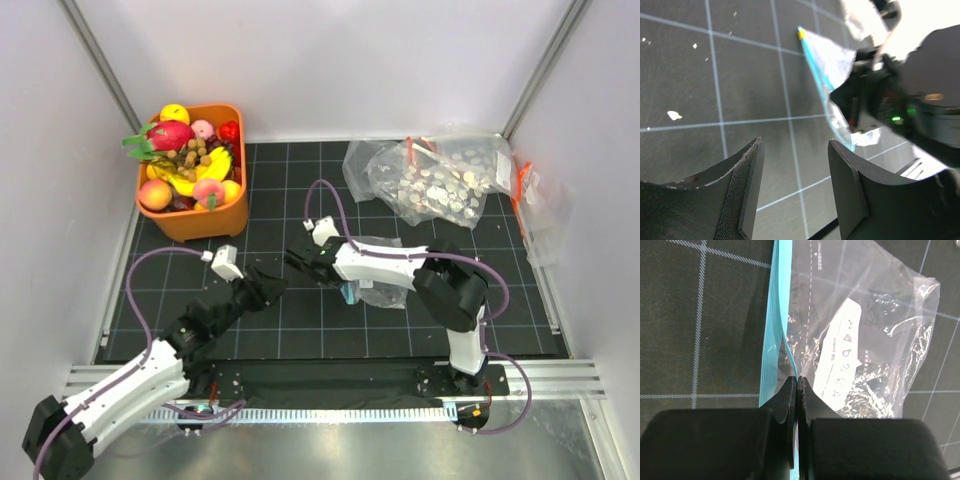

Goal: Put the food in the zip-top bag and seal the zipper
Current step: Pick up the zipper food storage bag at the center of the board.

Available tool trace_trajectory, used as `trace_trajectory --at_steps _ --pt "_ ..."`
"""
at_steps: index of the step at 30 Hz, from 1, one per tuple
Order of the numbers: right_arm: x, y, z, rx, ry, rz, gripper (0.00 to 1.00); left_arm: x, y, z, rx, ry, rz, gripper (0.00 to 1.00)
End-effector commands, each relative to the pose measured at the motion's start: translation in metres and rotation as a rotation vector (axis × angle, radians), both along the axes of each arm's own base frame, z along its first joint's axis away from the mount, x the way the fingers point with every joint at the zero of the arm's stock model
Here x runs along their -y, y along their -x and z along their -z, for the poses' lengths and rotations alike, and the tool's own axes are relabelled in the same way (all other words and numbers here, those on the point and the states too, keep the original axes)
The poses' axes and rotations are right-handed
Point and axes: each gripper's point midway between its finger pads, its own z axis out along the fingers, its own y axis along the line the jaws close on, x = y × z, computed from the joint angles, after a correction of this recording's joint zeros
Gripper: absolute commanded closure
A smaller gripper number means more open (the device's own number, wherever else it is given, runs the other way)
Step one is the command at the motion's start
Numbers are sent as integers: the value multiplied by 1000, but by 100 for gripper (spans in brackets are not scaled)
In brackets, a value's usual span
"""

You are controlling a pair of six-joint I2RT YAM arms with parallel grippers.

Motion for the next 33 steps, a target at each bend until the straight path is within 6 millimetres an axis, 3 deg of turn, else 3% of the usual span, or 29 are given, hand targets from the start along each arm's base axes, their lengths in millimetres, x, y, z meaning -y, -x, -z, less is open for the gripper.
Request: trace_trajectory --at_steps 1,3,4,7,8,10,11,13,15,16,22,31,33 --pt "2 -5 -30 95 -51 10 99 9 -6 -7 23 -25 39 43" --pt "-3 -7 -39 128 -122 -1 99 19 -7 -10 19 -24 76 42" --pt "-6 -6 -53 150 -184 -12 99 24 -10 -4 -1 -33 91 40" --pt "-12 -2 -58 181 -302 -44 99 42 -15 -17 4 10 139 32" --pt "-13 -1 -67 215 -376 -61 99 46 -17 -11 -26 10 141 30" --pt "-17 3 -72 224 -451 -83 99 60 -22 -27 -7 50 175 26" --pt "-17 6 -76 242 -501 -94 99 64 -24 -19 -37 43 182 26" --pt "-18 8 -82 254 -541 -111 99 77 -29 -32 -28 69 215 25" --pt "-18 11 -86 264 -572 -130 99 86 -34 -28 -51 76 228 25" --pt "-18 13 -86 261 -580 -134 99 92 -37 -36 -35 99 245 24" --pt "-20 16 -88 253 -604 -155 99 118 -48 -45 -47 143 304 22" --pt "-19 18 -95 270 -642 -157 99 132 -60 -14 -116 116 312 41" --pt "-17 18 -97 277 -641 -152 99 134 -62 -13 -112 121 314 50"
